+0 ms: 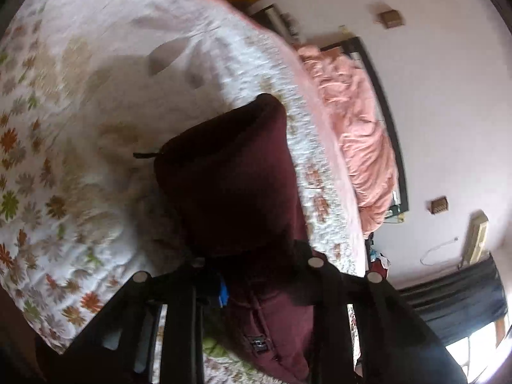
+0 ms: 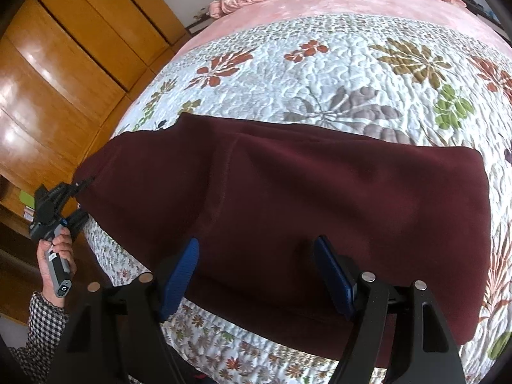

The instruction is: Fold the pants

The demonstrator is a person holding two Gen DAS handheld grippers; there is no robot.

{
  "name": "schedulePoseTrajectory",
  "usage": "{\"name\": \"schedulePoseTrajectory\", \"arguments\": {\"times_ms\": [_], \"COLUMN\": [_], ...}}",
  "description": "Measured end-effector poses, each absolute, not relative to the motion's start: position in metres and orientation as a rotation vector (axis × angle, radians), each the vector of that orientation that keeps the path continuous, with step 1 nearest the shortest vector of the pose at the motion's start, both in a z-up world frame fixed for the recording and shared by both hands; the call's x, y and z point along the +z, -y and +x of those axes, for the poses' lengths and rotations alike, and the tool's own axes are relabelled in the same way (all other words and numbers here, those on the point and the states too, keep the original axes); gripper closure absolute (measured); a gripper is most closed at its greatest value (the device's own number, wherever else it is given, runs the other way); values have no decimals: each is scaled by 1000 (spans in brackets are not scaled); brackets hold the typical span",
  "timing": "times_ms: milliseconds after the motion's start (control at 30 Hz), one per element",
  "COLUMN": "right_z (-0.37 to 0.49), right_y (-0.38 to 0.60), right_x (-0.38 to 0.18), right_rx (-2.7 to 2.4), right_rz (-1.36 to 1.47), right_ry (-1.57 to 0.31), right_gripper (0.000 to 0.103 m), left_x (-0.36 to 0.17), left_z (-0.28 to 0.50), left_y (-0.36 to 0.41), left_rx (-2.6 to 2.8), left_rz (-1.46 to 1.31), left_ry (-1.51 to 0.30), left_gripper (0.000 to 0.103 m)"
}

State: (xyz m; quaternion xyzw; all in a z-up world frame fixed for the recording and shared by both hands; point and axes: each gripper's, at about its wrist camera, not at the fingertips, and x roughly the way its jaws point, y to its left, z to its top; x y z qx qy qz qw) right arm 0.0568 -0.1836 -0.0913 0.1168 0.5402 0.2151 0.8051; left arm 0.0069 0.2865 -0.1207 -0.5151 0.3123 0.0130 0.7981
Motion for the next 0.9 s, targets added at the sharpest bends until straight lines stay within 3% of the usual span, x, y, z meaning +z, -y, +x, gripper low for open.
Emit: {"name": "schedulePoseTrajectory", "arguments": {"times_ms": [400,667,900], "right_z": [51,49,49], "right_y": [202,219,236], "right_x": [-87,-88,-89], "right_rx": [419,395,374], "right_rz": [278,319,363], "right_ry": [-1139,-1127,-1110], "right_gripper": [27,27,27], "left_x": [-46,-9,-9], "left_z": [33,59,77], "left_y": [-219,-135,-35], "left_rx": [-183,-327,-473], "left_rz": [-895,-670,-392], "left_ry": [-545,-592,-718], "left_gripper": [80,79,77]}}
